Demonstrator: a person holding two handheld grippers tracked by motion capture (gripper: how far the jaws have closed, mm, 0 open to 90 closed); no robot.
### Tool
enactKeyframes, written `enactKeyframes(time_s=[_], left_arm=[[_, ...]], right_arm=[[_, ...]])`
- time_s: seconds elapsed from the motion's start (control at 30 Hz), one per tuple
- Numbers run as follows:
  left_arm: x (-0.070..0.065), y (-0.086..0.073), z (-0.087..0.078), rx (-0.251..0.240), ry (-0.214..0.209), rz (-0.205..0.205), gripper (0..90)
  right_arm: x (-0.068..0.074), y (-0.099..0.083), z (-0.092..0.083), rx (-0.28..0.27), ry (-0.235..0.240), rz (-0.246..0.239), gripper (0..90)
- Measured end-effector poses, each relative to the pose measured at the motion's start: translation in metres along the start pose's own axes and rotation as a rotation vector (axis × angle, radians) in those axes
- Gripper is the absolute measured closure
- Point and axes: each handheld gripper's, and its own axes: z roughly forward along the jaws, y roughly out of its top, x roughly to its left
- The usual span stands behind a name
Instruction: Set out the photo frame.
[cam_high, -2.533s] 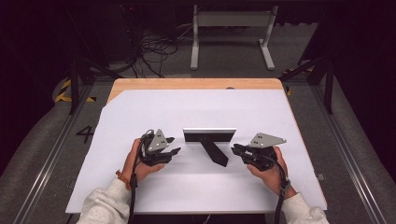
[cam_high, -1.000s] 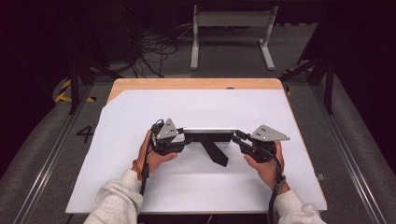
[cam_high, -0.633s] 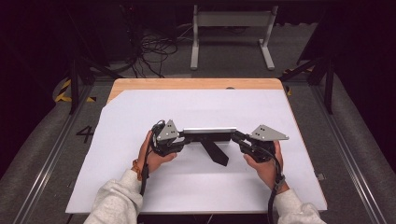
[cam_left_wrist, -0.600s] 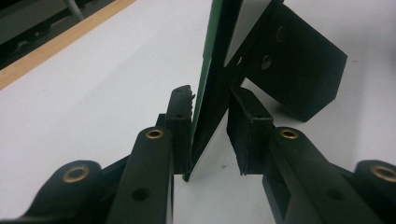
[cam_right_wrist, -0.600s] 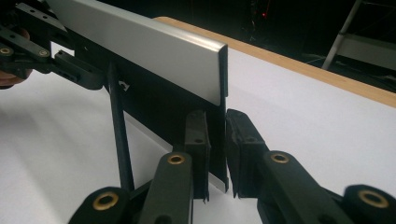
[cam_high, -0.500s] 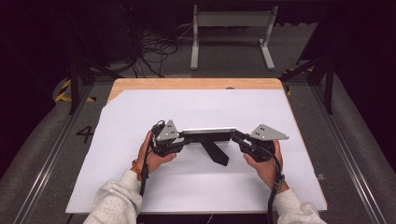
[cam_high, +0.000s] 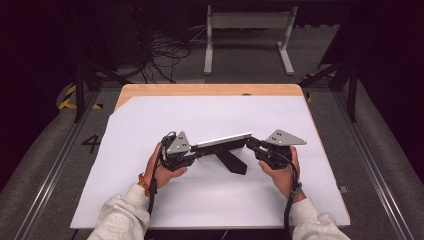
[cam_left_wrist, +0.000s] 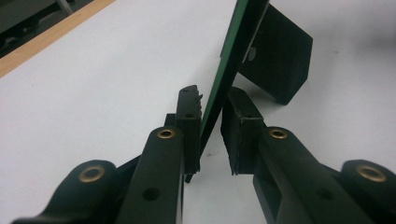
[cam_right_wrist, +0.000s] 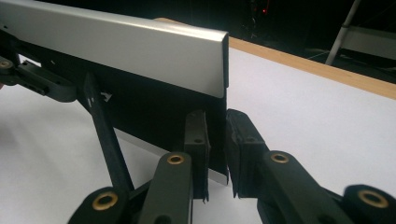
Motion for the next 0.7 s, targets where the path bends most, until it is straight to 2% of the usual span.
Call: enactKeyframes(time_s=[0.27, 0.57, 0.67, 0.7], left_arm=[[-0.006, 0.001, -0.003, 0.019, 0.0, 0.011, 80.4], [-0.008, 0.0, -0.005, 0.019, 0.01, 0.016, 80.1], [-0.009, 0.0, -0.008, 0.016, 0.009, 0.015, 79.0], [-0.009, 0.0, -0.012, 0.016, 0.015, 0.026, 79.1]], right_arm=[[0.001, 0.003, 0.005, 0.009, -0.013, 0.006, 79.5], [0.001, 0.004, 0.006, 0.01, -0.024, 0.004, 77.3], [0.001, 0.004, 0.003, 0.014, -0.021, -0.001, 81.2], [0.002, 0.004, -0.001, 0.032, -0.027, -0.023, 87.4]])
